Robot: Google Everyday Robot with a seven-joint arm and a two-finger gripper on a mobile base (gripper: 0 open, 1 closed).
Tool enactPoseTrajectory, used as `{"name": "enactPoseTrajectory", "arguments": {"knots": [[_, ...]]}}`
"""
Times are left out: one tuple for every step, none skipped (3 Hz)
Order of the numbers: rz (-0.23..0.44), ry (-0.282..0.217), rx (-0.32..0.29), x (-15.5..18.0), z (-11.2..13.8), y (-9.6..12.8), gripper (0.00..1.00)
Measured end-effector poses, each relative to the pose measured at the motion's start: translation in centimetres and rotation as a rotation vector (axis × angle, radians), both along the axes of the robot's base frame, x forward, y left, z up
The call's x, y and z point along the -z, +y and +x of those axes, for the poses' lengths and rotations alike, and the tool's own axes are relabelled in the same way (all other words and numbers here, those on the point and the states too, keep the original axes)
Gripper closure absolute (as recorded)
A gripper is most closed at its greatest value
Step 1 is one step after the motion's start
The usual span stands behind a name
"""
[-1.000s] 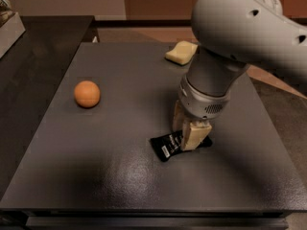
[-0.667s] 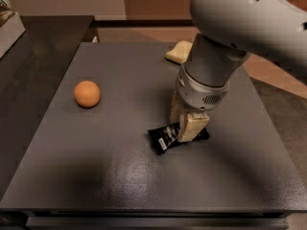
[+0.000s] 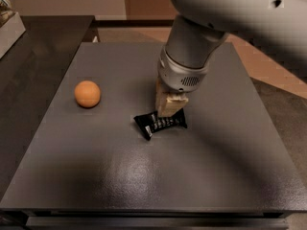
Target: Move rxbar chocolate near orange
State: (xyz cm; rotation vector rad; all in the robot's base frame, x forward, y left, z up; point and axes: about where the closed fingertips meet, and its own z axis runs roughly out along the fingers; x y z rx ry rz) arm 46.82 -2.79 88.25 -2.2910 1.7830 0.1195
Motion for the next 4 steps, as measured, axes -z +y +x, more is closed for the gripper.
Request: {"name": "enactPoseTrajectory", "arguments": {"knots": [[0.021,-0.006,-0.015,0.2,1.3,3.0,1.00],[0.041,-0.011,-0.040,0.3,2.1,5.9,1.00],[0.056,-0.018,-0.068,0.2,3.0,9.0,1.00],[0.064,-0.028,-0.096,0.0,3.6,11.5,1.00]]}}
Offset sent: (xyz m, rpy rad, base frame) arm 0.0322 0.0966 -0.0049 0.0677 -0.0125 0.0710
